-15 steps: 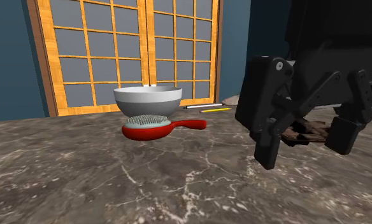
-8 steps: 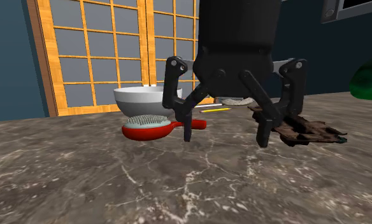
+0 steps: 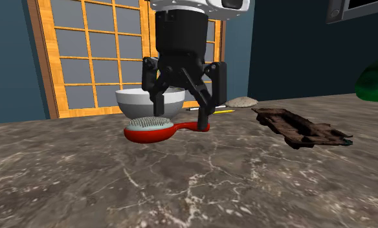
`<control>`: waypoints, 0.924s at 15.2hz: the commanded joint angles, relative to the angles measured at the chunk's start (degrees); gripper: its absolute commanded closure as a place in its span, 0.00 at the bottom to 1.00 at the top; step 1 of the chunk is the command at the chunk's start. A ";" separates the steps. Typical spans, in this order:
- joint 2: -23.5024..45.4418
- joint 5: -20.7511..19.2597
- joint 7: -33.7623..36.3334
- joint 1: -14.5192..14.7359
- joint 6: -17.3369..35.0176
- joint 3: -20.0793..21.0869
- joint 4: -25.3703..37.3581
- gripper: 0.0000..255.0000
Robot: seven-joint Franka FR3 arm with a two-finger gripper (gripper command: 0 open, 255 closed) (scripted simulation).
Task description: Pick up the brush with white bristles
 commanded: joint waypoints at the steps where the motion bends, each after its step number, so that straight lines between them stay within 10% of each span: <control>1: 4.69 -0.79 8.33 -1.32 0.17 2.24 4.58 0.00; 4: 11.37 -2.92 18.45 -2.45 0.07 4.43 11.22 0.00; 13: 10.50 -2.38 17.90 -2.17 5.97 4.34 4.50 0.00; 14: 8.93 -1.61 17.27 -2.15 6.07 3.91 2.95 1.00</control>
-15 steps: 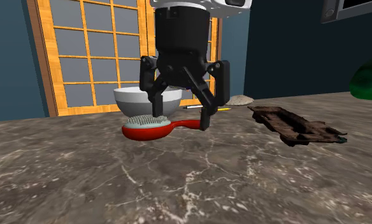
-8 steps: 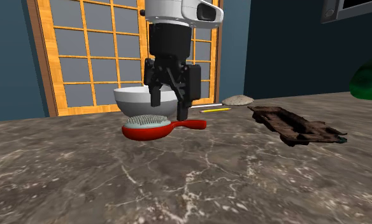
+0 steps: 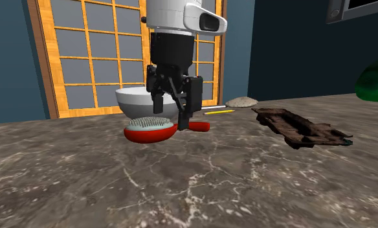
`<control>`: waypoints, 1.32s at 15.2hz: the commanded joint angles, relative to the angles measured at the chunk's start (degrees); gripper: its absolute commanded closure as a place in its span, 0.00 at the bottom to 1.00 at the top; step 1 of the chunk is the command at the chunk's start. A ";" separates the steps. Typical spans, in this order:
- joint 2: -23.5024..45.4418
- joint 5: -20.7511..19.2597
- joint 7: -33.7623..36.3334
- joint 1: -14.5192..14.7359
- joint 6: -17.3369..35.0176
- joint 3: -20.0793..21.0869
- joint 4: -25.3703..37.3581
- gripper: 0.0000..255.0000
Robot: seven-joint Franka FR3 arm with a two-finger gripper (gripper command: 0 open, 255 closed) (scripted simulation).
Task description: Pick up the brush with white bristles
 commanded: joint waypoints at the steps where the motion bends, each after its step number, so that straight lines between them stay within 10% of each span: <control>1: 1.05 0.13 -0.27 -0.09 -0.30 -0.07 -1.96 1.00; 20: 4.13 -1.59 1.48 -0.16 -9.50 0.44 10.09 1.00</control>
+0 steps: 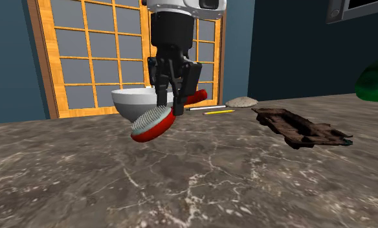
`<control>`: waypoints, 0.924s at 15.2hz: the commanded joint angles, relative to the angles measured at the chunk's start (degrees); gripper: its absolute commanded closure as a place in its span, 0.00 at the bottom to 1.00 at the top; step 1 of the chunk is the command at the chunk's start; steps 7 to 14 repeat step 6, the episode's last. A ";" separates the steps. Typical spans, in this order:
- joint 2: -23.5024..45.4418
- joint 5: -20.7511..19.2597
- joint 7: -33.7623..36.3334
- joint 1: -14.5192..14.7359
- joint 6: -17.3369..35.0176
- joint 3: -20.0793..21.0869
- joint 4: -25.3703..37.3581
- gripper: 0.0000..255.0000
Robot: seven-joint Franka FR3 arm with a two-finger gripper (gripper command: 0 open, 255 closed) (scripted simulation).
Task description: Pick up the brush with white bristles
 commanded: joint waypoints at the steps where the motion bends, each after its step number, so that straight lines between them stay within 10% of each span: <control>1: 0.35 -0.19 0.26 0.01 -1.64 0.07 1.93 1.00; 14: 1.23 -0.65 0.66 0.02 -4.20 0.21 5.29 1.00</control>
